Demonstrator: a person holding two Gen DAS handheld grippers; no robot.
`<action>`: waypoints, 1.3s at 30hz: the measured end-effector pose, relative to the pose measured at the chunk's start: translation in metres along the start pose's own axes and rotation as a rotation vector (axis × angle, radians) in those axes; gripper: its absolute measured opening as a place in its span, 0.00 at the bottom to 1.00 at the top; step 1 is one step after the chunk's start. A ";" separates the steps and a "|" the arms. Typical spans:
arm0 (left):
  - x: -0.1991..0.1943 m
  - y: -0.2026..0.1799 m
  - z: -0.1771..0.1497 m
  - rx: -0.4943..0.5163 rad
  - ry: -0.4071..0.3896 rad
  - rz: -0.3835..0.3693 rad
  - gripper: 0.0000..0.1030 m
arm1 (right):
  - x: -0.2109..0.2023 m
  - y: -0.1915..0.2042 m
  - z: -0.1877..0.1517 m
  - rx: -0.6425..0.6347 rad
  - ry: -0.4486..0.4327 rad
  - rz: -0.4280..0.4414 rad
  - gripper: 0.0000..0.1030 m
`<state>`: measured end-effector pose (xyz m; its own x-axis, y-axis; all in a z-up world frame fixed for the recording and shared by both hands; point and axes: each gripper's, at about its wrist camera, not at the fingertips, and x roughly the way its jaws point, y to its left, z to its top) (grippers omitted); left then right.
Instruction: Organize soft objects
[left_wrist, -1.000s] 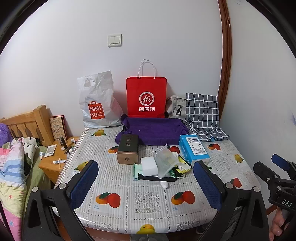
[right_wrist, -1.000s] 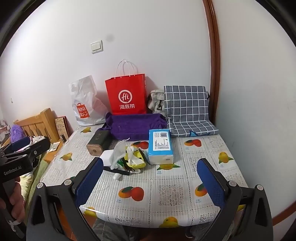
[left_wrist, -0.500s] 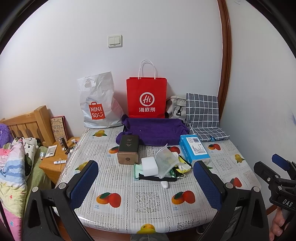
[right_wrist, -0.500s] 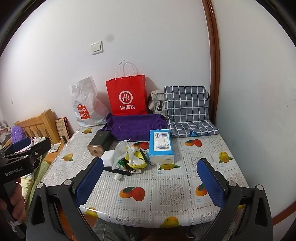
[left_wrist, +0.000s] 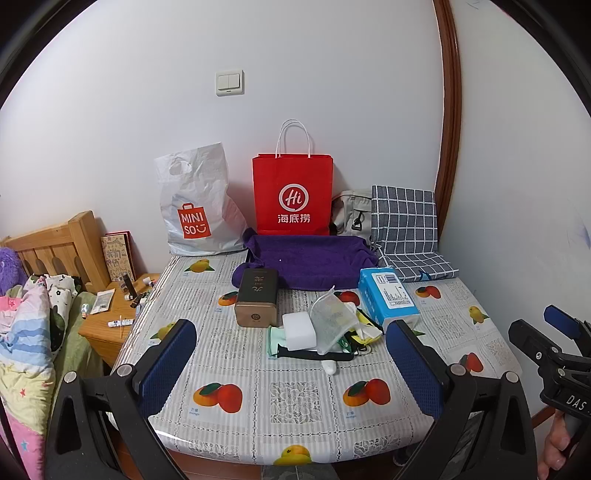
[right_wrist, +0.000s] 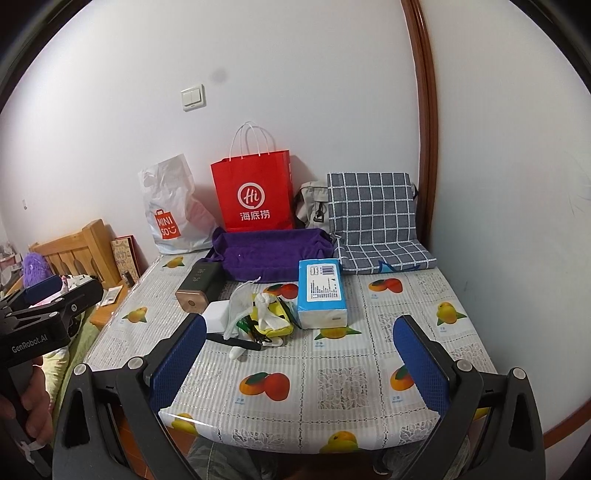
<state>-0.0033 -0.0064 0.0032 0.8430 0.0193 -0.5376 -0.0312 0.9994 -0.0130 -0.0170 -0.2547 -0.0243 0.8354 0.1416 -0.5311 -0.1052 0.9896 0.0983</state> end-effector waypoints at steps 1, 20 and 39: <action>0.000 0.001 0.000 0.001 0.000 0.000 1.00 | 0.001 0.000 -0.001 0.000 -0.001 0.001 0.97; 0.000 0.000 0.000 0.003 -0.001 0.001 1.00 | -0.002 0.002 0.001 0.001 -0.004 0.003 0.97; -0.006 0.000 -0.001 0.003 -0.001 0.000 1.00 | -0.004 0.003 0.000 -0.001 -0.008 0.007 0.97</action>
<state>-0.0085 -0.0065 0.0056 0.8438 0.0196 -0.5364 -0.0295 0.9995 -0.0099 -0.0205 -0.2521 -0.0218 0.8389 0.1482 -0.5237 -0.1115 0.9886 0.1010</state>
